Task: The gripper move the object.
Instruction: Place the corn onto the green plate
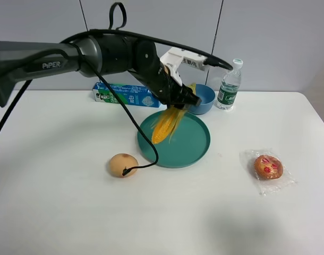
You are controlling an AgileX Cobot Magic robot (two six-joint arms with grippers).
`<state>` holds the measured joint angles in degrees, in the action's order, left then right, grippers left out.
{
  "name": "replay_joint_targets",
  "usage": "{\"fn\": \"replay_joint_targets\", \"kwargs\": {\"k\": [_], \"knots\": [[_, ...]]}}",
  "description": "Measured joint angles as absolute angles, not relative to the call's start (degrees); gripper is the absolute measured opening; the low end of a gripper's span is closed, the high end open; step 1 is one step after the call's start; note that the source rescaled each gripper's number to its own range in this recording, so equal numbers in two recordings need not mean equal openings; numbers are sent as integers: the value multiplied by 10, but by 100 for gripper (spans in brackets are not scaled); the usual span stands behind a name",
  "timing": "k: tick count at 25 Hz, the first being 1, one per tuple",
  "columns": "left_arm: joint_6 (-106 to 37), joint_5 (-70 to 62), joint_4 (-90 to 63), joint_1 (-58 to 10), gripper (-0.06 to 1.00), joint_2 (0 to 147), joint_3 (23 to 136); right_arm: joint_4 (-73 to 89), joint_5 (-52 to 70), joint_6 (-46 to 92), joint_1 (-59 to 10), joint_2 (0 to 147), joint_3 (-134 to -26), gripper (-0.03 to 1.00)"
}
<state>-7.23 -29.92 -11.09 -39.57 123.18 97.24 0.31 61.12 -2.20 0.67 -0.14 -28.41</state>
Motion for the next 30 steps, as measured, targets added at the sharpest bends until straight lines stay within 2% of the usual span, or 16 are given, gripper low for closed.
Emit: {"fn": "replay_joint_targets", "kwargs": {"k": [18,19,20,21,22,23,24,26,30], "knots": [[-99,-271,-107,-403,0,1293,976,0,611,-22,7,-1,-284,100],[-101,-270,-107,-403,4,1293,976,0,611,-22,7,-1,-284,100],[-101,-266,-107,-403,18,1293,976,0,611,-22,7,-1,-284,100],[-101,-258,-107,-403,37,1293,976,0,611,-22,7,-1,-284,100],[-100,-252,-107,-403,60,1293,976,0,611,-22,7,-1,-284,100],[-97,-248,-107,-403,78,1293,977,0,611,-22,7,-1,-284,100],[-93,-244,-108,-403,86,1293,977,0,611,-22,7,-1,-284,100],[-88,-243,-108,-403,96,1293,977,0,611,-22,7,-1,-284,100],[-86,-268,-102,-403,99,1279,977,0,611,-22,7,-1,-284,100]]}}
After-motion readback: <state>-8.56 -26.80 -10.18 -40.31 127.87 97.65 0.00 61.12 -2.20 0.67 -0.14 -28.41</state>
